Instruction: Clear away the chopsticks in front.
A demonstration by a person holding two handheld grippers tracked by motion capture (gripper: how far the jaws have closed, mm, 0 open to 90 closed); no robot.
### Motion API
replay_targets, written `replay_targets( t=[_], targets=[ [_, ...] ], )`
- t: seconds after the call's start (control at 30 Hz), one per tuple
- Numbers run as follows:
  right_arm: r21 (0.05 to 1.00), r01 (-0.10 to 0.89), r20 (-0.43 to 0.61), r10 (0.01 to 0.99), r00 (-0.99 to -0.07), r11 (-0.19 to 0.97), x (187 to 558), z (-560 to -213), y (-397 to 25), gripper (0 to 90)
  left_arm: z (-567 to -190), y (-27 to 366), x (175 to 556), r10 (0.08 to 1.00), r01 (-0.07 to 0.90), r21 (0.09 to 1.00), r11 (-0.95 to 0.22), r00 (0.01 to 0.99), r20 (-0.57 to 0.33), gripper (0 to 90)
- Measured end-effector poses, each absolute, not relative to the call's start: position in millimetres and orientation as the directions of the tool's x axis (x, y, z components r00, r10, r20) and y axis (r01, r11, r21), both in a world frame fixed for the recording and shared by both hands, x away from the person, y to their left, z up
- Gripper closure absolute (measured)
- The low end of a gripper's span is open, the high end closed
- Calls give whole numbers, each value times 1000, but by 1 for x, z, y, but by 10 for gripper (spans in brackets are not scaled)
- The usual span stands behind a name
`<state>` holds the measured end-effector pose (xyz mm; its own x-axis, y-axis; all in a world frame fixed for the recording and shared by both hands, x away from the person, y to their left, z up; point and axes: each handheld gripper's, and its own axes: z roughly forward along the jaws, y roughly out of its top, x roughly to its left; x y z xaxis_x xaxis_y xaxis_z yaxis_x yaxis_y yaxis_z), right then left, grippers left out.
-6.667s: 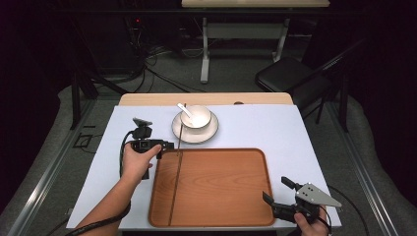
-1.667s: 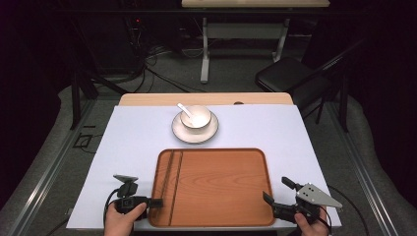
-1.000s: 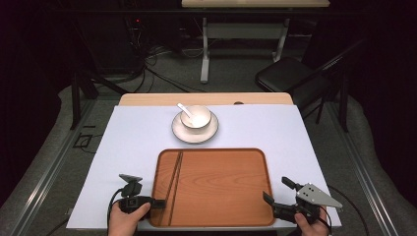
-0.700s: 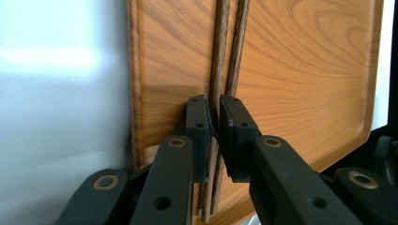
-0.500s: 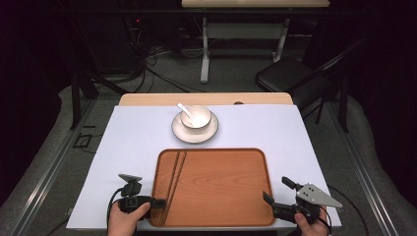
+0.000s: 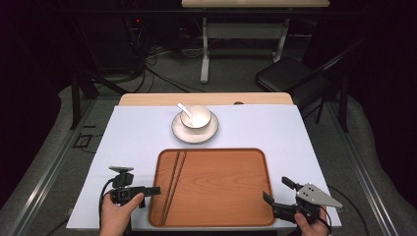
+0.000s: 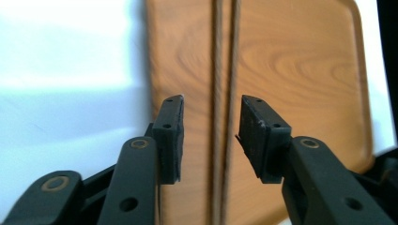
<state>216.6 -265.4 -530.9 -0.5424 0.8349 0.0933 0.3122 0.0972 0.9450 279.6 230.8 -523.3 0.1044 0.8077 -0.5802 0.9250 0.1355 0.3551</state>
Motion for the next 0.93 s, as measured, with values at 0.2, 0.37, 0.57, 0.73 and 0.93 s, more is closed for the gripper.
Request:
replay_targets(
  t=[0.2,0.37,0.57,0.73,0.93],
  targets=[
    [945,312,93,834,-543,98,217,-531,-265,146,-522,249,283,807,904,389,175,95,-583,580],
    [944,317,99,835,-542,93,217,-531,-265,146,-523,260,282,827,877,441,188,101,-553,558],
    [944,317,99,834,-542,94,217,-531,-266,146,-532,266,279,812,841,492,226,117,-572,492],
    [943,319,100,835,-541,93,217,-531,-266,146,-535,269,278,829,810,543,222,136,-542,397],
    [942,321,100,835,-541,95,218,-531,-267,146,-538,275,276,861,788,579,210,131,-491,335]
  ],
)
